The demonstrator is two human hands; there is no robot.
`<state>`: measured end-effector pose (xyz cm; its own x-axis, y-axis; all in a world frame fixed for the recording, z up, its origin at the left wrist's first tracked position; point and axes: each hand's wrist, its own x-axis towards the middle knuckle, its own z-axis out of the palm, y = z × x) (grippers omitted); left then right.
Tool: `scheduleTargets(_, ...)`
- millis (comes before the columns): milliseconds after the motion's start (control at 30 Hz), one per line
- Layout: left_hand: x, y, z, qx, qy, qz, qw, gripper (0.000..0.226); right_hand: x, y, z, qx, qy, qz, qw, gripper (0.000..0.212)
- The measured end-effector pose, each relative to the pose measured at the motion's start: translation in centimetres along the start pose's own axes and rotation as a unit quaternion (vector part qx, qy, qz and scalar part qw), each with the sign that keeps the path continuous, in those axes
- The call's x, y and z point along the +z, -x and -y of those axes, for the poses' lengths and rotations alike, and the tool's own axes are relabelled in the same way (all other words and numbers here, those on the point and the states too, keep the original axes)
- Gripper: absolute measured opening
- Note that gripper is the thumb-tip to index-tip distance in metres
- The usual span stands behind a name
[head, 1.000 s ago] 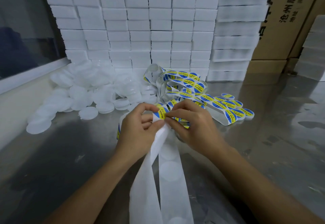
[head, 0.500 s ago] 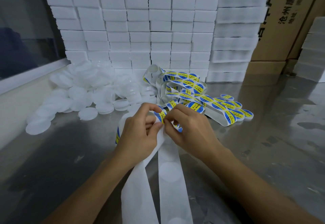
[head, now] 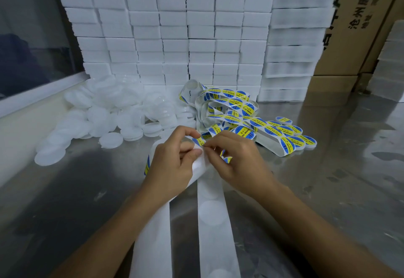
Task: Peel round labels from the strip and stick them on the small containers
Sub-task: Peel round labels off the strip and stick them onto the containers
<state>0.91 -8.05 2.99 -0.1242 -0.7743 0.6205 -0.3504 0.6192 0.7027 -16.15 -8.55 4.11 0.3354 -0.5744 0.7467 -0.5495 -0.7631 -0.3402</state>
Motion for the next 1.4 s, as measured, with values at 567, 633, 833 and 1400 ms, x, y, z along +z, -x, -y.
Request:
scheduleTargets(567, -2.7, -0.6, 0.6, 0.062, -0.140, -0.201, 0.967, 0.036, -2.4, -1.4, -0.2, 0.427, -0.495, -0.184, 0.734, 0.009)
scheduleTargets(633, -4.8, -1.0, 1.3, 0.009, -0.203, -0.257, 0.945, 0.033, -2.4, -1.4, 0.0, 0.414, -0.482, -0.185, 0.750, 0.010)
scheduleTargets(833, -13.0, 0.3, 6.4, -0.344, -0.418, -0.252, 0.802, 0.056, -2.5, -1.4, 0.4, 0.406, -0.441, -0.172, 0.782, 0.015)
scheduleTargets(1400, -13.7, 0.7, 8.5, -0.365, -0.402, -0.135, 0.829, 0.021, -2.7, -1.2, -0.6, 0.390, -0.403, -0.178, 0.808, 0.008)
